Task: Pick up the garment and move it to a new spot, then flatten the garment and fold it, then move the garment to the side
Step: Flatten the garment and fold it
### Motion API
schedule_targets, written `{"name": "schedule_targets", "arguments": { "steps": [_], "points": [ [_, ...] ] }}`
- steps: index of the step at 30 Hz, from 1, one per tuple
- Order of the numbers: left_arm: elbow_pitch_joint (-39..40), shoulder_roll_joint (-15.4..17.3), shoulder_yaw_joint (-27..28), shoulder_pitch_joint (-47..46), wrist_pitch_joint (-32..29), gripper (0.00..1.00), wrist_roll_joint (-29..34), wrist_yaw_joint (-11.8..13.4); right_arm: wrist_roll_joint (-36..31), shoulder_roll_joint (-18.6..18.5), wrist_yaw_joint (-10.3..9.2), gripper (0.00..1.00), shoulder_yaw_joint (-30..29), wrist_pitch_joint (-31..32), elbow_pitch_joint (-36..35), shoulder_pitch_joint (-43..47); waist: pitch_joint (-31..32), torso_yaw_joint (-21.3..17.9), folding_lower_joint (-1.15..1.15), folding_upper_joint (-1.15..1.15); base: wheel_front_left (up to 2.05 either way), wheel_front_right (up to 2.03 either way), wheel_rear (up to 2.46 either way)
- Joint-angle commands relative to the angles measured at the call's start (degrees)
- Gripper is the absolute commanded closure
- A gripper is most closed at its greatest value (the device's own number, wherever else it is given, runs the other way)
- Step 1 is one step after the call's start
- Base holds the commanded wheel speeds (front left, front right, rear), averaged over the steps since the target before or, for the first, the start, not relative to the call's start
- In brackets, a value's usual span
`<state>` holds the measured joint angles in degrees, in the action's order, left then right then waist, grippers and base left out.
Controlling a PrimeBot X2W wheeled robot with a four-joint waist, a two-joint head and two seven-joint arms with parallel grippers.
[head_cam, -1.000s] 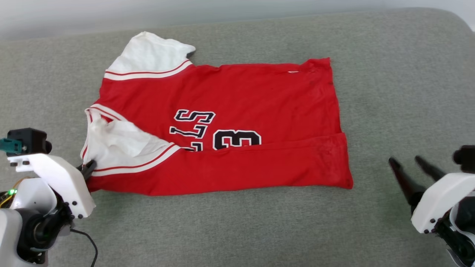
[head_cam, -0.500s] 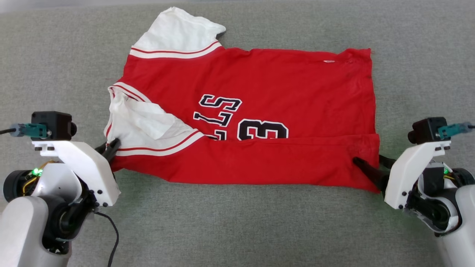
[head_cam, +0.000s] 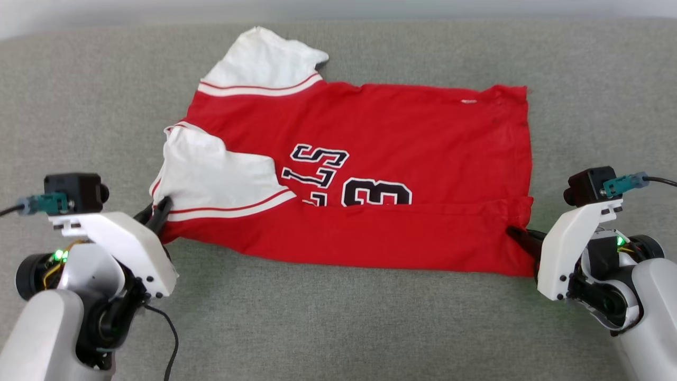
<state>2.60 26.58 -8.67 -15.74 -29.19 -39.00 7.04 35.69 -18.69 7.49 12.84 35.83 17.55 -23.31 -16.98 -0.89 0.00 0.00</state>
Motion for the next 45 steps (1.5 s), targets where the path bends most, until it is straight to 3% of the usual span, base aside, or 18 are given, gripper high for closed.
{"name": "schedule_targets", "arguments": {
  "steps": [1, 14, 21, 22, 23, 24, 28, 37, 45],
  "points": [
    [-0.1, -0.2, 0.4, 1.0, 1.2, 1.0, 0.6, 0.6, -0.5, -0.6, -0.01, 1.0, 0.3, -0.4, -0.6, 0.7, 1.5, -0.3, 0.0, 0.0, 0.0, 0.0, 0.0],
    [3.3, -1.9, 1.8, 15.7, 4.5, 1.0, 0.1, 4.5, -1.0, -2.1, -0.01, 1.0, -1.1, 0.7, -9.1, 11.4, 11.6, 0.3, 0.0, 0.0, 0.0, 0.0, 0.0],
    [0.7, -3.3, 0.0, 21.2, 2.4, 1.0, -3.4, 2.6, -2.0, -0.4, -0.01, 1.0, -4.6, 1.5, -9.3, 18.6, 12.5, 0.4, 0.0, 0.0, 0.0, 0.0, 0.0],
    [-0.3, -3.5, -0.3, 20.8, 2.5, 1.0, -3.5, 2.6, -2.6, 0.0, -0.01, 0.86, -5.0, 0.8, -9.0, 19.0, 12.3, 0.4, 0.0, 0.0, 0.0, 0.0, 0.0],
    [-1.2, -4.0, -0.5, 20.2, 2.9, 0.58, -3.4, 2.5, -3.0, 0.2, -0.01, 0.08, -5.3, 0.4, -8.6, 19.5, 12.2, 0.4, 0.0, 0.0, 0.0, 0.0, 0.0],
    [-2.2, -4.6, -0.6, 19.4, 3.6, 0.0, -3.4, 2.3, -3.3, 0.7, -0.01, 0.0, -5.6, -0.4, -8.2, 19.9, 12.0, 0.4, 0.0, 0.0, 0.0, 0.0, 0.0],
    [-5.0, -5.4, -0.7, 17.5, 5.9, 0.0, -2.8, 1.9, -4.4, 1.4, -0.01, 0.0, -5.5, -3.4, -7.3, 20.6, 11.7, 0.1, 0.0, 0.0, 0.0, 0.0, 0.0],
    [-5.2, -5.1, 0.9, 11.3, 15.9, 0.0, 1.8, 1.6, -9.6, 2.4, -0.01, 0.0, -7.3, -25.2, -12.4, 19.6, 12.6, -2.2, 0.0, 0.0, 0.0, 0.0, 0.0],
    [-5.7, -3.6, 1.2, 1.8, 19.9, 0.0, 5.9, 1.8, -16.5, 5.8, -0.01, 0.0, -11.7, -35.3, -18.7, 17.1, 9.7, -6.5, 0.0, 0.0, 0.0, 0.0, 0.0]
  ]
}}
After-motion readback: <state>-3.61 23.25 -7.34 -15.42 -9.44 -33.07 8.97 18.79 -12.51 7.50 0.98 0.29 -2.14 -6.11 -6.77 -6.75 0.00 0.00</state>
